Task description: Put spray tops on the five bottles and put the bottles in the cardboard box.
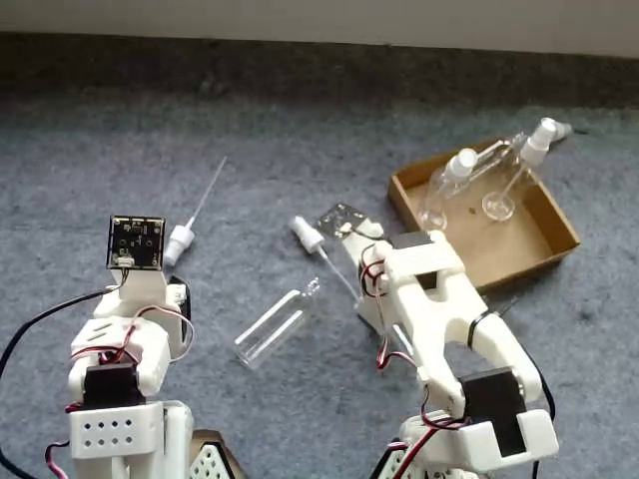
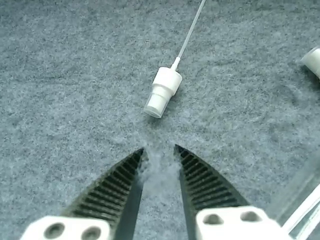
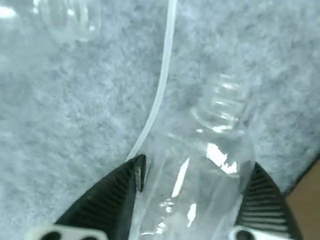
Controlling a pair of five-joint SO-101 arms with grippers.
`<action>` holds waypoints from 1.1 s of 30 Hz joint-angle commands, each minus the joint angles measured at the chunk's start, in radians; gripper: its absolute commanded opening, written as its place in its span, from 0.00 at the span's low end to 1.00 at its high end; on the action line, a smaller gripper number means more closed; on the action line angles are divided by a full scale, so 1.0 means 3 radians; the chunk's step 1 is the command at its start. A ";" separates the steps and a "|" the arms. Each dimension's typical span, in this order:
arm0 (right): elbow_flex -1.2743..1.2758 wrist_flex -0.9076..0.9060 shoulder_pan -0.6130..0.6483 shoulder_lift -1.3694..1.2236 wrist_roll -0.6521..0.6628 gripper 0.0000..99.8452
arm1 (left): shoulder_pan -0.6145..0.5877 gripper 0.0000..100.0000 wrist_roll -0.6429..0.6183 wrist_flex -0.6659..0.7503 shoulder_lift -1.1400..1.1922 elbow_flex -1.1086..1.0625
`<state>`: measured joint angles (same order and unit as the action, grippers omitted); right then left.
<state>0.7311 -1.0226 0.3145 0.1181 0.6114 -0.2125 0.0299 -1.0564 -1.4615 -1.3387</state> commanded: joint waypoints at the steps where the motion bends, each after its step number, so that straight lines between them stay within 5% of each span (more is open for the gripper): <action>1: -0.0176 0.0095 0.0018 0.0038 0.0005 0.13 | 0.0054 0.05 -0.0010 0.0077 -0.0033 0.0013; 6: -0.0187 0.0069 0.0018 0.0130 -0.0046 0.07 | 0.0054 0.05 -0.0010 0.0077 -0.0033 0.0013; 20: 0.0013 0.0100 0.0228 0.1644 -0.1401 0.07 | 0.0054 0.06 -0.0005 0.0056 -0.0023 0.0023; 33: 0.1107 0.1041 0.0361 0.2007 -0.1478 0.07 | 0.0197 0.06 0.0230 0.0051 -0.0003 0.0105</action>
<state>1.0288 -0.7725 0.4158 0.6567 0.1757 -0.1741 0.0898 -1.0564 -1.4615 -1.3387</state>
